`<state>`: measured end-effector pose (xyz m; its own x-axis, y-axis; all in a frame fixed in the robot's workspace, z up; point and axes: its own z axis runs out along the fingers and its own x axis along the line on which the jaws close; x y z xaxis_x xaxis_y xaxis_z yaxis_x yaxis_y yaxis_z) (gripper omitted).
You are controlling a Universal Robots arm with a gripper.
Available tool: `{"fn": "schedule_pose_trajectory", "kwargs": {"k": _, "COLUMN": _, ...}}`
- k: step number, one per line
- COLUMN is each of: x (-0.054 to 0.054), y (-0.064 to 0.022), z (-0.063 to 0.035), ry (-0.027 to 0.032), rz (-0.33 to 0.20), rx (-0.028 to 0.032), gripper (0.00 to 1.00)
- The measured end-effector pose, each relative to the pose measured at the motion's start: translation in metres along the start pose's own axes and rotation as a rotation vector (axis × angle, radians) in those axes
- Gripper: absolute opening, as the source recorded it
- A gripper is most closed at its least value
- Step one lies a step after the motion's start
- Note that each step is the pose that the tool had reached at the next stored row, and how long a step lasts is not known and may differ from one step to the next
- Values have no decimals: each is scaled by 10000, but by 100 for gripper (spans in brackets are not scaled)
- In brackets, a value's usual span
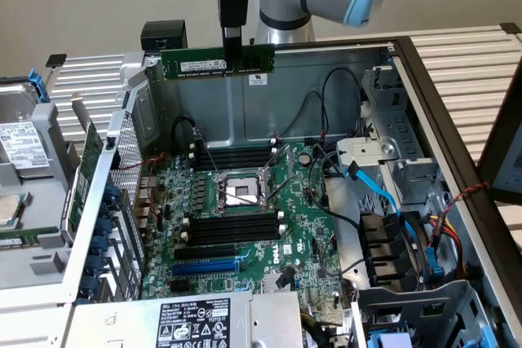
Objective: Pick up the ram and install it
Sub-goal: 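Pick up the ram and move it above insertion slot, then insert the ram into the slot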
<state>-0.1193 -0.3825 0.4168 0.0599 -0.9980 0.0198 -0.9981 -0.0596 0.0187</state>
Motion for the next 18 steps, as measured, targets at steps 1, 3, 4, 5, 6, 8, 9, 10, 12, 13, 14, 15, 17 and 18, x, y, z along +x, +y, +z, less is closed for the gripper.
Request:
{"fn": "schedule_pose_trajectory", "kwargs": {"k": 1, "x": 0, "y": 0, "z": 0, "ry": 0, "rz": -1, "rx": 0, "gripper": 13}}
{"fn": "schedule_pose_trajectory", "kwargs": {"k": 3, "x": 0, "y": 0, "z": 0, "ry": 0, "rz": 0, "rx": -1, "gripper": 13}}
{"fn": "schedule_pose_trajectory", "kwargs": {"k": 4, "x": 0, "y": 0, "z": 0, "ry": 0, "rz": 0, "rx": -1, "gripper": 13}}
{"fn": "schedule_pose_trajectory", "kwargs": {"k": 5, "x": 0, "y": 0, "z": 0, "ry": 0, "rz": 0, "rx": -1, "gripper": 13}}
{"fn": "schedule_pose_trajectory", "kwargs": {"k": 6, "x": 0, "y": 0, "z": 0, "ry": 0, "rz": 0, "rx": -1, "gripper": 13}}
{"fn": "schedule_pose_trajectory", "kwargs": {"k": 8, "x": 0, "y": 0, "z": 0, "ry": 0, "rz": 0, "rx": -2, "gripper": 13}}
{"fn": "schedule_pose_trajectory", "kwargs": {"k": 9, "x": 0, "y": 0, "z": 0, "ry": 0, "rz": 0, "rx": -2, "gripper": 13}}
{"fn": "schedule_pose_trajectory", "kwargs": {"k": 10, "x": 0, "y": 0, "z": 0, "ry": 1, "rz": 0, "rx": -2, "gripper": 13}}
{"fn": "schedule_pose_trajectory", "kwargs": {"k": 12, "x": -9, "y": -1, "z": 4, "ry": 137, "rz": 3, "rx": -10, "gripper": 13}}
{"fn": "schedule_pose_trajectory", "kwargs": {"k": 13, "x": -12, "y": -1, "z": 6, "ry": 262, "rz": 5, "rx": -18, "gripper": 13}}
{"fn": "schedule_pose_trajectory", "kwargs": {"k": 14, "x": -17, "y": -1, "z": 13, "ry": 351, "rz": 6, "rx": -22, "gripper": 13}}
{"fn": "schedule_pose_trajectory", "kwargs": {"k": 15, "x": -21, "y": -1, "z": 26, "ry": 393, "rz": 7, "rx": -26, "gripper": 13}}
{"fn": "schedule_pose_trajectory", "kwargs": {"k": 17, "x": -31, "y": -3, "z": 62, "ry": 410, "rz": 7, "rx": -26, "gripper": 13}}
{"fn": "schedule_pose_trajectory", "kwargs": {"k": 18, "x": -35, "y": -3, "z": 78, "ry": 410, "rz": 7, "rx": -26, "gripper": 13}}
